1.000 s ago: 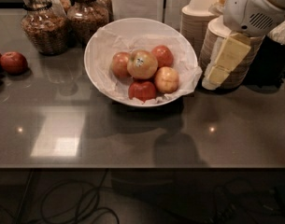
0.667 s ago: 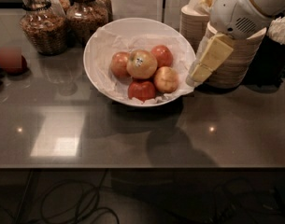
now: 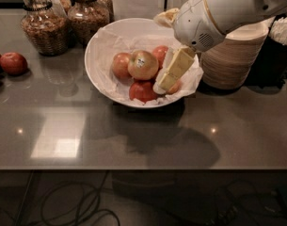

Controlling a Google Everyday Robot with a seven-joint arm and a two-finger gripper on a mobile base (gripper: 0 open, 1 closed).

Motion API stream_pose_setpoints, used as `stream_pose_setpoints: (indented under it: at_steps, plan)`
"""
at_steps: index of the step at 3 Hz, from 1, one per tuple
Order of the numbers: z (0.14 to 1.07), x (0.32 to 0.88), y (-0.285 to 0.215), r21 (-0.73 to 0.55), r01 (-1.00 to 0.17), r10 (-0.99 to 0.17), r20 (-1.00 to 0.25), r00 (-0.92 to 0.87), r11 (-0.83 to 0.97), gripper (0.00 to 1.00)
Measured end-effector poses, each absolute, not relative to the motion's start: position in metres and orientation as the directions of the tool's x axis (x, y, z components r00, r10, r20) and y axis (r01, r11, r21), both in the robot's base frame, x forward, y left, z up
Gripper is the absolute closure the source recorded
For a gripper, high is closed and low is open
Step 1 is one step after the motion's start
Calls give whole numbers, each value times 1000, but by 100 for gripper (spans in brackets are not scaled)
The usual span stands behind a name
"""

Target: Pick apple from white bowl

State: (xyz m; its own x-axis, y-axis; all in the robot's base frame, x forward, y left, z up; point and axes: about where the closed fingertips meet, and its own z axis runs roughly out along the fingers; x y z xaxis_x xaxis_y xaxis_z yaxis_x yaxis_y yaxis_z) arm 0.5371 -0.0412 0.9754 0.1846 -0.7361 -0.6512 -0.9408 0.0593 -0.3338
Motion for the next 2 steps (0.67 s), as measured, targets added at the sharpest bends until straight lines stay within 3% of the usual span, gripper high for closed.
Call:
stream_pose_setpoints:
  at_steps: [2]
  plan:
    - [951,557,-21,-330,-944,-713,-667,217,22,0]
